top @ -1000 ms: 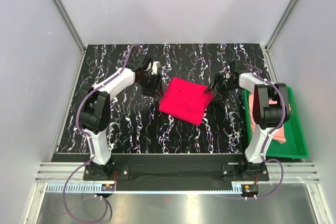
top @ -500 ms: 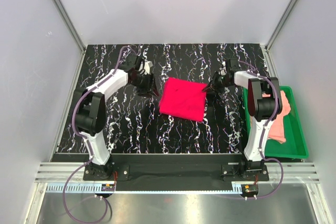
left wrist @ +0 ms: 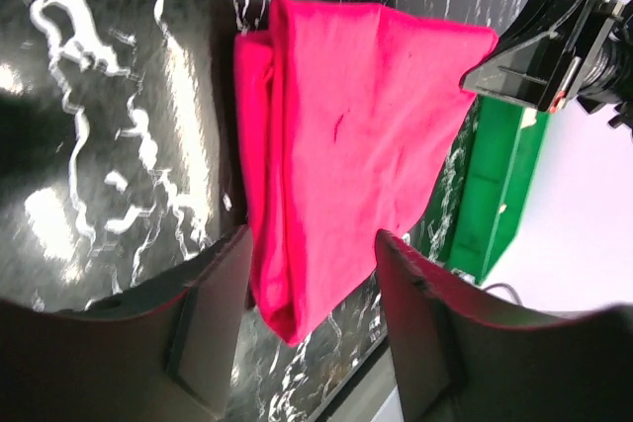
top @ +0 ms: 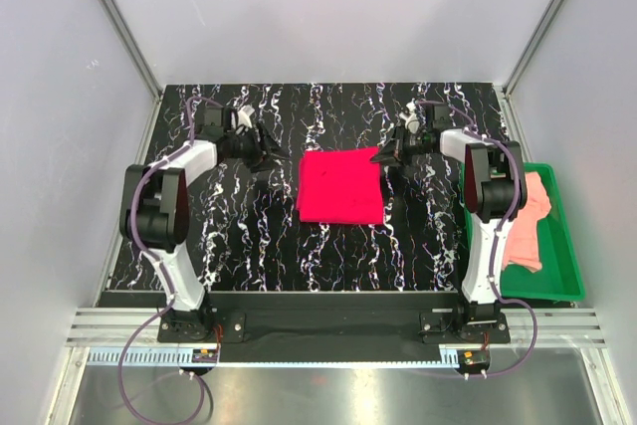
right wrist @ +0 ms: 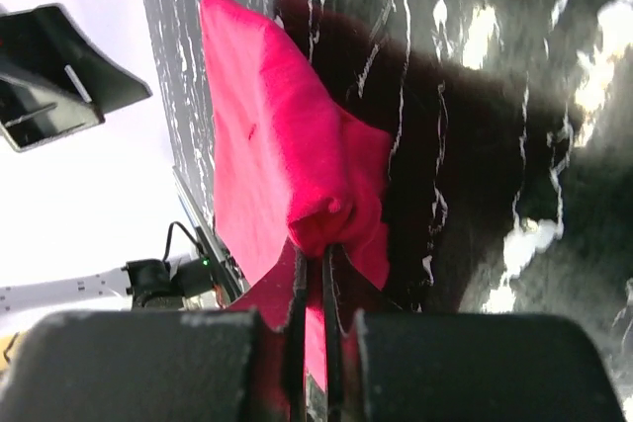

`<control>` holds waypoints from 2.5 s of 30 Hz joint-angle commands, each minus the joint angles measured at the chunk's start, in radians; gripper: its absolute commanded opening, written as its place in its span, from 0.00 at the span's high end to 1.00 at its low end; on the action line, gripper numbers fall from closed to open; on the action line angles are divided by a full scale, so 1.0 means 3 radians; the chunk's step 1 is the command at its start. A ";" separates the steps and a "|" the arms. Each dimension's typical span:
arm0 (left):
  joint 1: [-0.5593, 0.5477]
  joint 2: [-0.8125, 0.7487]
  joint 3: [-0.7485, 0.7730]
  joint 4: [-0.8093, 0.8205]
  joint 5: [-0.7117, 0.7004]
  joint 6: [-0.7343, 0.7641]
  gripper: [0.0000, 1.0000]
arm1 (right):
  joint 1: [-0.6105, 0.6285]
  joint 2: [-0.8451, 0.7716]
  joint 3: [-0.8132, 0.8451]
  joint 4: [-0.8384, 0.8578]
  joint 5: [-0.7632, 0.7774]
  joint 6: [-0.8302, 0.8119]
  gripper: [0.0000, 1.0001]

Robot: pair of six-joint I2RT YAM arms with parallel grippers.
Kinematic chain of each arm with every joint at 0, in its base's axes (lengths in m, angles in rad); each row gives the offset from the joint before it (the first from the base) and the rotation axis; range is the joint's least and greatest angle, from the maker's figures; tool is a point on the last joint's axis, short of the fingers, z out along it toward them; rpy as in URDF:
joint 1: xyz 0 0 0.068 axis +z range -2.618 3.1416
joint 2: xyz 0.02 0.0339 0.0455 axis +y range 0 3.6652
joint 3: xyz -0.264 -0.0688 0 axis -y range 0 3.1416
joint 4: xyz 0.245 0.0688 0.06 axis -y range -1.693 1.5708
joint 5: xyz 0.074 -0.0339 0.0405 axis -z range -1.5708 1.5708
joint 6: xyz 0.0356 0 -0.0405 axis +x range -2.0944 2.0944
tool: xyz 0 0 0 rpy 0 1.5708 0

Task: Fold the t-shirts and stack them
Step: Fold the tshirt, then neatly place the folded tshirt to the corner

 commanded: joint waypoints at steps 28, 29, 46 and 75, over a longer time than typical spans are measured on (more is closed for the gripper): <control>-0.0524 0.1102 0.1163 -0.0530 -0.0837 0.0380 0.37 | 0.0012 -0.0359 0.0741 -0.1807 0.1702 -0.0469 0.25; -0.0529 0.1117 0.1164 -0.0525 -0.0826 0.0385 0.37 | 0.0017 -0.0421 0.0665 -0.1797 0.1697 -0.0454 0.24; -0.0544 0.1260 0.1245 -0.0469 -0.0510 0.0273 0.42 | 0.0140 0.0125 0.0924 -0.1280 0.0960 -0.0418 0.30; 0.0330 -0.0845 -0.1319 0.0059 -0.1898 -0.0877 1.00 | 0.0370 -0.1199 0.0280 -0.1991 0.1508 -0.0305 0.30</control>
